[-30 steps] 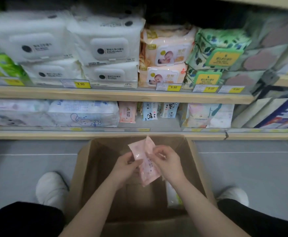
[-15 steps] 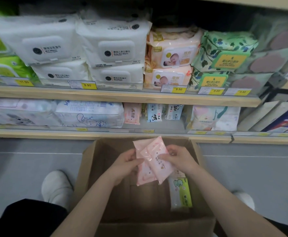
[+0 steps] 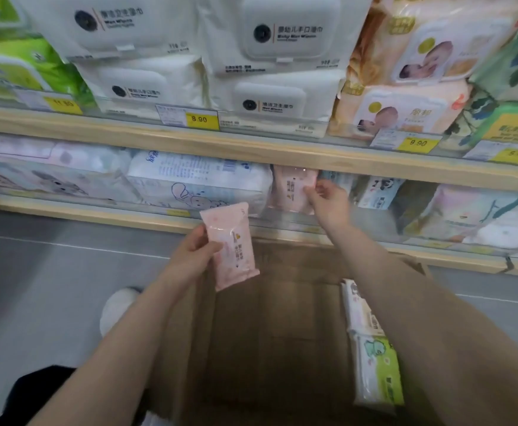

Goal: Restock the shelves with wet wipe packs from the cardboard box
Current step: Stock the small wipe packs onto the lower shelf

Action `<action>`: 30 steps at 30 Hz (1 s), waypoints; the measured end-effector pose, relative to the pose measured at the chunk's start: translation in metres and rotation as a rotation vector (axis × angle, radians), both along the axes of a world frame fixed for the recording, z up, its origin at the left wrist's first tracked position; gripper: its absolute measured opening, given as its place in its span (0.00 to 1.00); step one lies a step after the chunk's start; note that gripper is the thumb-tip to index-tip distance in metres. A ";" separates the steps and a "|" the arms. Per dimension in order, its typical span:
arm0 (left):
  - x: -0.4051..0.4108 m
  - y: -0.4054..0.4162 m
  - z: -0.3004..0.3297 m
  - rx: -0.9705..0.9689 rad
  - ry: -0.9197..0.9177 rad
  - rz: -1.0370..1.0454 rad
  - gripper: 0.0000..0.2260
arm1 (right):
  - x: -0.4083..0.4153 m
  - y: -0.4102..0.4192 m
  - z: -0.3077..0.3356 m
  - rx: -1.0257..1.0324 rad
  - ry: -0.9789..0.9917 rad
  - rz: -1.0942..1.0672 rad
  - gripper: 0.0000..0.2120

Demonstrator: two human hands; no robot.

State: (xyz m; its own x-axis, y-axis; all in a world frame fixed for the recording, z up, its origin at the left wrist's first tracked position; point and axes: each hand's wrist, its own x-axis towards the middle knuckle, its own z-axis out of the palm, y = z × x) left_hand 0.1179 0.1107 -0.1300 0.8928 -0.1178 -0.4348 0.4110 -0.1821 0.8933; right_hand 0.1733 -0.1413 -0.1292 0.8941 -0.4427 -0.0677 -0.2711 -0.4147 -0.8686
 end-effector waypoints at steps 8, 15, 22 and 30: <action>0.010 0.004 -0.007 -0.021 -0.006 -0.033 0.13 | 0.031 0.002 -0.050 -0.048 0.114 -0.049 0.13; 0.000 -0.014 0.010 0.024 -0.034 -0.117 0.14 | -0.019 -0.002 -0.004 0.134 0.064 0.109 0.14; -0.021 -0.061 0.045 -0.095 -0.098 -0.230 0.16 | -0.088 -0.002 0.044 0.290 0.265 0.499 0.13; -0.011 -0.039 0.020 0.725 -0.500 -0.455 0.18 | -0.080 -0.022 0.051 0.081 0.078 0.367 0.06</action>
